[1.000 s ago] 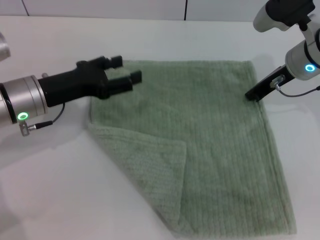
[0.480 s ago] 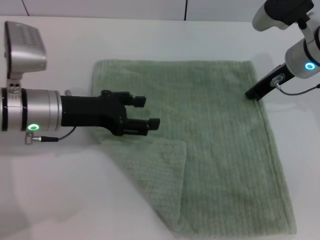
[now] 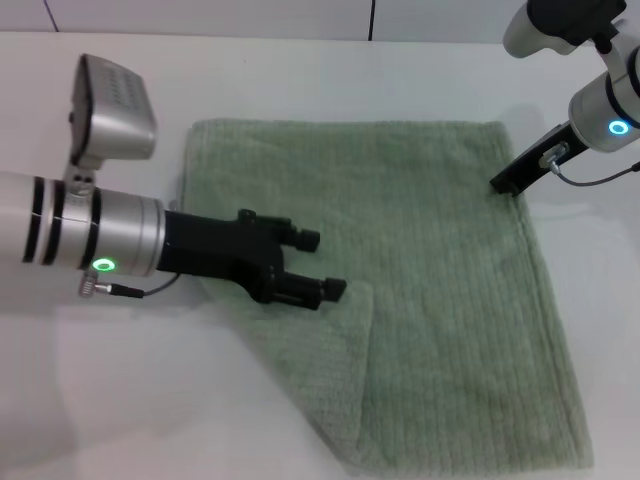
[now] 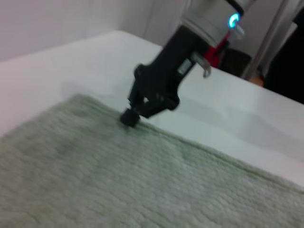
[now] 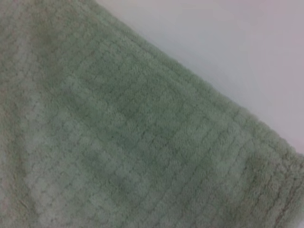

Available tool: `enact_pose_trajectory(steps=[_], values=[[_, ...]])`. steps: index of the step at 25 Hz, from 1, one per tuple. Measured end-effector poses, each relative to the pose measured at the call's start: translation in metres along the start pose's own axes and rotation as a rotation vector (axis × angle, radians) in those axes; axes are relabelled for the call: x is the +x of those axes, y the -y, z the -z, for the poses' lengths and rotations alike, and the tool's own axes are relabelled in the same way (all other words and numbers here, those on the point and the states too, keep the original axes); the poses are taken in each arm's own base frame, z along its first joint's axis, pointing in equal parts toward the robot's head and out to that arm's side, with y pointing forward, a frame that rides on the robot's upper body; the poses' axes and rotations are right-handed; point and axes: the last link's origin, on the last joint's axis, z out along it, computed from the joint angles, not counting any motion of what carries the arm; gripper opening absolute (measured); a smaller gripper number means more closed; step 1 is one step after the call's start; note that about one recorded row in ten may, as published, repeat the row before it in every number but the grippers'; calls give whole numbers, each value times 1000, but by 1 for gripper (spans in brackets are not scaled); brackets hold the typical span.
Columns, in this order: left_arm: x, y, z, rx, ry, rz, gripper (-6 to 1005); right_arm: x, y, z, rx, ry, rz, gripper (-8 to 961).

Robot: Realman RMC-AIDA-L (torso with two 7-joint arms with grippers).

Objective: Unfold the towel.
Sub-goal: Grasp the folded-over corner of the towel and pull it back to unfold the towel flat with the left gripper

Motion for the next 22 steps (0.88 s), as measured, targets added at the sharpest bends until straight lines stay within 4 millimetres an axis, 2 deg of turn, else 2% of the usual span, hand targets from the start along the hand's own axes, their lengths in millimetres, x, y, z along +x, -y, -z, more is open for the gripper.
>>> enact_pose_trajectory(steps=[22], values=[[-2, -3, -30, -30, 91, -15, 798, 0, 0, -1, -1, -3, 1, 0]])
